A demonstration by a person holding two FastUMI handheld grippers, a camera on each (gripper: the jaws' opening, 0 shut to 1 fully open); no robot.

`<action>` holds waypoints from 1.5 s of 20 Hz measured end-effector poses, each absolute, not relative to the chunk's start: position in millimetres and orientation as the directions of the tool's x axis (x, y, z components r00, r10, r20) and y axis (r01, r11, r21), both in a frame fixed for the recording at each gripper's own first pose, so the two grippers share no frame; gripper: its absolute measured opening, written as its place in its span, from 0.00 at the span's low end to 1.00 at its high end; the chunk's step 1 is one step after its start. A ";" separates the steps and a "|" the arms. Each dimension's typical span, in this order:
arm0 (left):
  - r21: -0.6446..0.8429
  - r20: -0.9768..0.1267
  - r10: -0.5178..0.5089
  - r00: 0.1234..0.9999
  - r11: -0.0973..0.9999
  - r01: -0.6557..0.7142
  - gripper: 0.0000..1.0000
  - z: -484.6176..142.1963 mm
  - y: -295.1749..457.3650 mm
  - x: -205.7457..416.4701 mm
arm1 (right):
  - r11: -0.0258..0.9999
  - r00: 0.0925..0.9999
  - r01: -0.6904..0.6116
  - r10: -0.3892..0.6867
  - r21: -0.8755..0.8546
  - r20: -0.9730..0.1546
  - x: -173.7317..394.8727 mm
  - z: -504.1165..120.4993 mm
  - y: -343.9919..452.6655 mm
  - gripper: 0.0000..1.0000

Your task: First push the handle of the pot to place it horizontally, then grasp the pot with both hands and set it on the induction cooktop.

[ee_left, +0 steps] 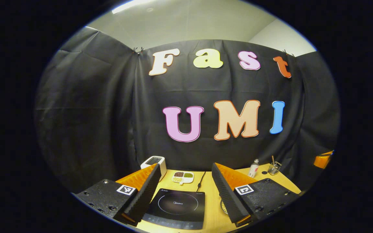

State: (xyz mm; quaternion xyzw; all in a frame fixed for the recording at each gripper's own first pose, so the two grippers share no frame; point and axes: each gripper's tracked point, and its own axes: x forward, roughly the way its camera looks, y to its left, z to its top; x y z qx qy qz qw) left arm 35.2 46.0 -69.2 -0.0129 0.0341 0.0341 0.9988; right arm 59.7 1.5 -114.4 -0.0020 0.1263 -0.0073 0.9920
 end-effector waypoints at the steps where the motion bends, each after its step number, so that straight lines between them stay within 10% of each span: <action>1: -0.028 -0.076 0.084 0.994 0.996 -0.087 0.96 -71.9 47.9 37.5 | 1.000 0.966 0.001 -0.002 -0.003 -0.259 65.7 -118.2 -0.1 0.02; 15: -0.076 -0.157 0.268 0.950 0.956 -0.282 0.95 -101.0 54.8 39.1 | 0.984 0.823 -0.132 0.175 0.118 -0.540 104.5 -254.3 -24.7 0.00; 30: -0.015 -0.214 0.373 0.903 0.923 -0.384 0.96 -122.0 46.1 42.4 | 0.936 0.399 -0.188 0.349 0.297 -0.848 66.3 -416.4 -7.7 0.05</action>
